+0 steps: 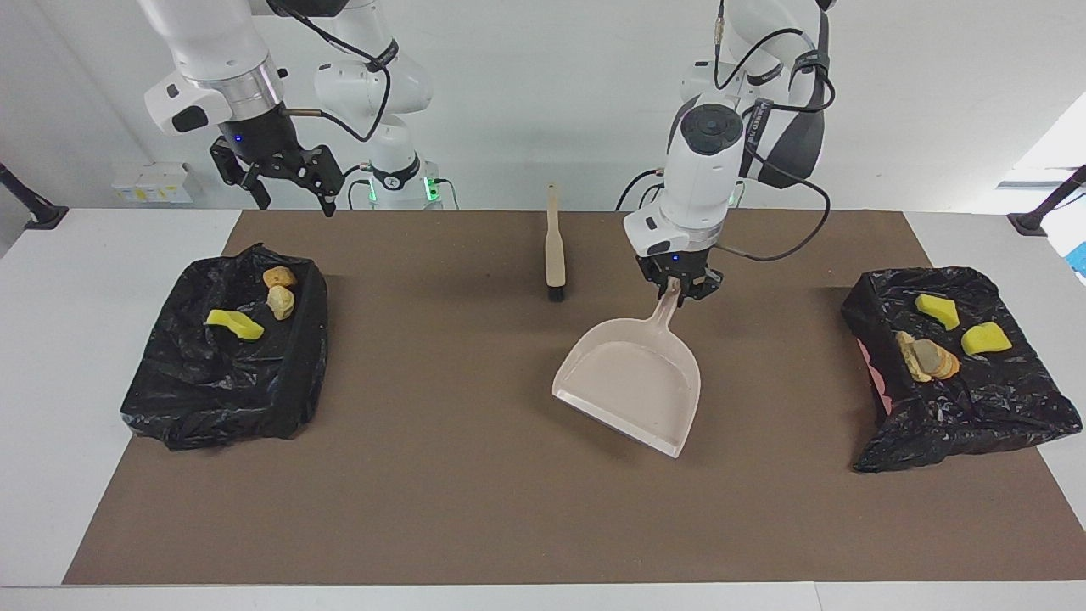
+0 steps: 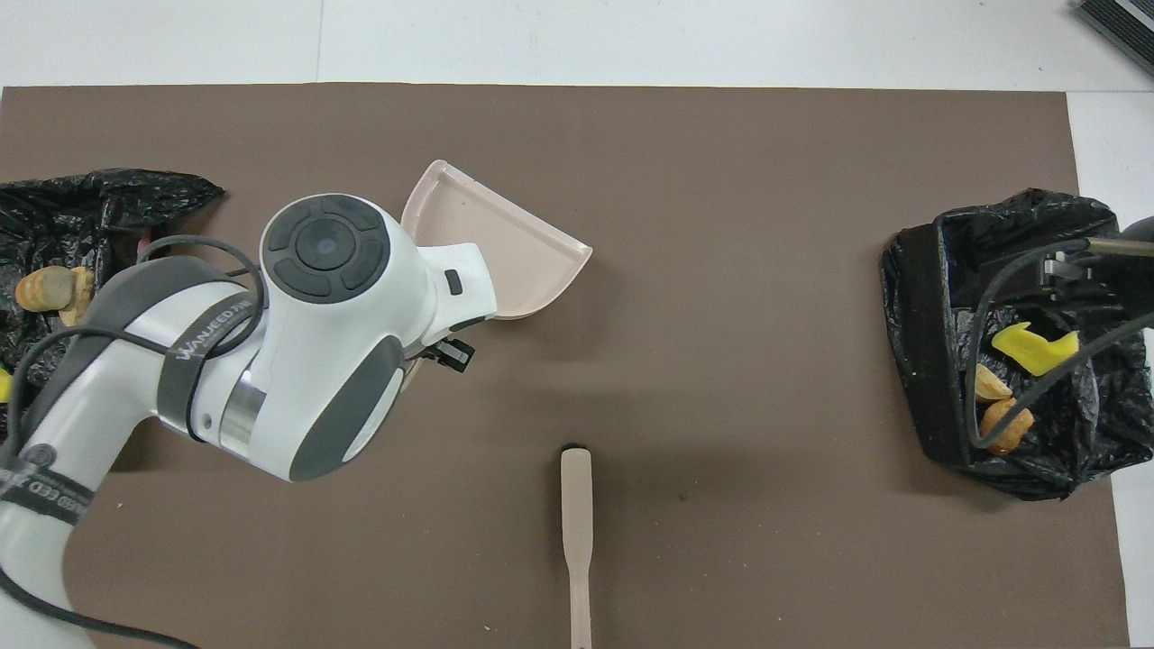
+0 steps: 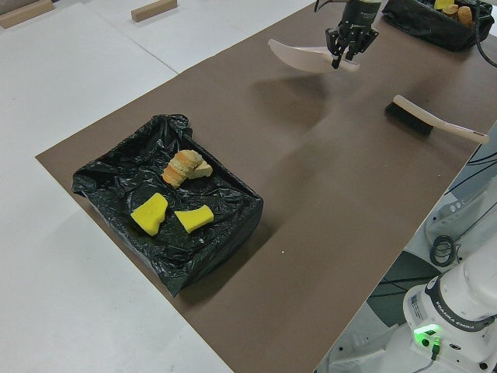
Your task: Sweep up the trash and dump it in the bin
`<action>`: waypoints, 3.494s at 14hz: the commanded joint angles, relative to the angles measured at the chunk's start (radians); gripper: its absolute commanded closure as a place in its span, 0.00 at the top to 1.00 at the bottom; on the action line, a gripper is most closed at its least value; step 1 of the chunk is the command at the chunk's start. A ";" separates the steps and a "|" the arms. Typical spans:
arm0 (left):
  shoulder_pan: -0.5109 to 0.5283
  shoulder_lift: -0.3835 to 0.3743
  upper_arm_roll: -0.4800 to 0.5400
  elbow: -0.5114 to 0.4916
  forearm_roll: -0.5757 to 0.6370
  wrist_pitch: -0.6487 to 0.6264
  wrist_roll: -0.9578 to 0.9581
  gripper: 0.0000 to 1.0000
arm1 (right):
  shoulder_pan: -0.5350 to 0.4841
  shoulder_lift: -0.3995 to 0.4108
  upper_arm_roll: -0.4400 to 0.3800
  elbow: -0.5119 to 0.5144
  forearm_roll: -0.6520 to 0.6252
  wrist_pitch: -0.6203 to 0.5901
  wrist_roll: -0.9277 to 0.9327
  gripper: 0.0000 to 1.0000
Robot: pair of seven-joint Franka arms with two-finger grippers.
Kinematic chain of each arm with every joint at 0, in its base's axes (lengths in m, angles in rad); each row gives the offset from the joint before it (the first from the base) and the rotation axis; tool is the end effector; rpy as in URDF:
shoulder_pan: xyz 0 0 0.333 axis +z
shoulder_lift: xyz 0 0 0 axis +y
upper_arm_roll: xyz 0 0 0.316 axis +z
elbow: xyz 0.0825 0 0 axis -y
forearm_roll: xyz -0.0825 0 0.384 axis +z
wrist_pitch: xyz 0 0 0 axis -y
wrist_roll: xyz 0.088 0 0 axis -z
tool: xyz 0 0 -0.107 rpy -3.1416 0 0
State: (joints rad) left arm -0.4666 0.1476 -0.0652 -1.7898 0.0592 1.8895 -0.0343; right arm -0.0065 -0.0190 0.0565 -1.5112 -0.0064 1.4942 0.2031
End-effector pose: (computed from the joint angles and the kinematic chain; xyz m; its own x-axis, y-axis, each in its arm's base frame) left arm 0.5193 -0.2985 0.4620 0.8690 -0.4927 -0.0463 -0.4946 -0.8678 -0.0473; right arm 0.5404 0.0267 0.6561 0.9882 -0.1530 0.0034 -0.1530 -0.9882 0.0069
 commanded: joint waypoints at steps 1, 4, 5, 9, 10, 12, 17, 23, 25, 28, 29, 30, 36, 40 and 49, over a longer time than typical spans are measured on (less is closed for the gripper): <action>-0.036 0.009 0.018 -0.016 -0.041 0.045 -0.151 0.00 | -0.009 -0.019 0.006 -0.021 -0.003 0.003 -0.031 1.00; -0.041 0.039 0.019 -0.016 -0.090 0.106 -0.234 0.00 | -0.009 -0.019 0.006 -0.021 -0.003 0.000 -0.030 1.00; -0.056 0.053 0.019 -0.014 -0.093 0.131 -0.271 0.00 | -0.009 -0.019 0.006 -0.021 -0.003 -0.002 -0.028 1.00; -0.108 0.109 0.019 -0.034 -0.093 0.232 -0.397 0.00 | -0.012 -0.019 0.005 -0.018 -0.003 -0.005 -0.018 1.00; -0.124 0.112 0.019 -0.058 -0.093 0.259 -0.427 0.00 | -0.021 -0.019 0.006 -0.018 -0.001 -0.003 -0.019 1.00; -0.133 0.104 0.019 -0.126 -0.093 0.339 -0.453 0.00 | -0.035 -0.018 0.000 -0.018 0.002 0.003 -0.018 1.00; -0.142 0.107 0.021 -0.126 -0.093 0.361 -0.533 1.00 | -0.046 -0.018 0.002 -0.017 0.003 -0.006 -0.021 1.00; -0.038 0.090 0.027 -0.082 -0.093 0.339 -0.529 1.00 | -0.032 -0.013 0.014 -0.012 -0.043 0.004 -0.030 1.00; -0.006 0.084 0.031 -0.066 -0.091 0.336 -0.529 1.00 | -0.032 -0.013 0.016 -0.012 -0.029 0.006 -0.021 1.00; 0.077 0.078 0.031 -0.016 -0.084 0.277 -0.453 1.00 | -0.032 -0.015 0.016 -0.012 -0.023 0.004 -0.021 1.00; 0.101 0.070 0.033 -0.003 -0.084 0.248 -0.381 1.00 | -0.033 -0.015 0.016 -0.012 -0.023 0.004 -0.021 1.00; 0.140 0.066 0.033 0.006 -0.084 0.225 -0.321 1.00 | -0.032 -0.015 0.017 -0.012 -0.021 0.004 -0.021 1.00; 0.330 0.029 0.033 0.163 -0.084 -0.005 -0.024 1.00 | -0.032 -0.018 0.016 -0.017 -0.007 0.004 -0.021 1.00; 0.425 -0.025 0.036 0.196 -0.082 -0.098 0.011 1.00 | -0.033 -0.018 0.016 -0.017 -0.007 0.004 -0.021 1.00; 0.433 -0.198 0.064 0.148 -0.082 -0.286 0.008 1.00 | -0.033 -0.018 0.016 -0.017 -0.006 0.004 -0.021 1.00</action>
State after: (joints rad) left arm -0.0325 -0.0294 -0.0010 -1.6053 -0.0221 1.6056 -0.0342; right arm -0.0322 -0.0191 0.0688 -1.5111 -0.0246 1.4943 0.2030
